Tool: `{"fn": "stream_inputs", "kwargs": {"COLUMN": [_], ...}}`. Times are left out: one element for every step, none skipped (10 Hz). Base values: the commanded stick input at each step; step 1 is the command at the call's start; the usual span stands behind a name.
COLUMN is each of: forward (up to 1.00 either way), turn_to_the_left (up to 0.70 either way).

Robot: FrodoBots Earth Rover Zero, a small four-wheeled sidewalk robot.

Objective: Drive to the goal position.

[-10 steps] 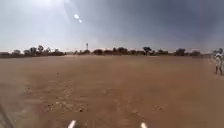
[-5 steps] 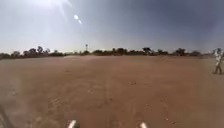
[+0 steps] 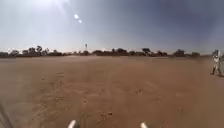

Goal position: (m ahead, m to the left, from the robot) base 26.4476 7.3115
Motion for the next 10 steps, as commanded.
{"fn": "stream_inputs", "kwargs": {"forward": [0.70,0.70,0.70,0.70,0.70,0.70,0.70,0.70,0.70,0.70], "turn_to_the_left": [0.00,0.35,0.35,0.00,0.00,0.00,0.00,0.00,0.00,0.00]}}
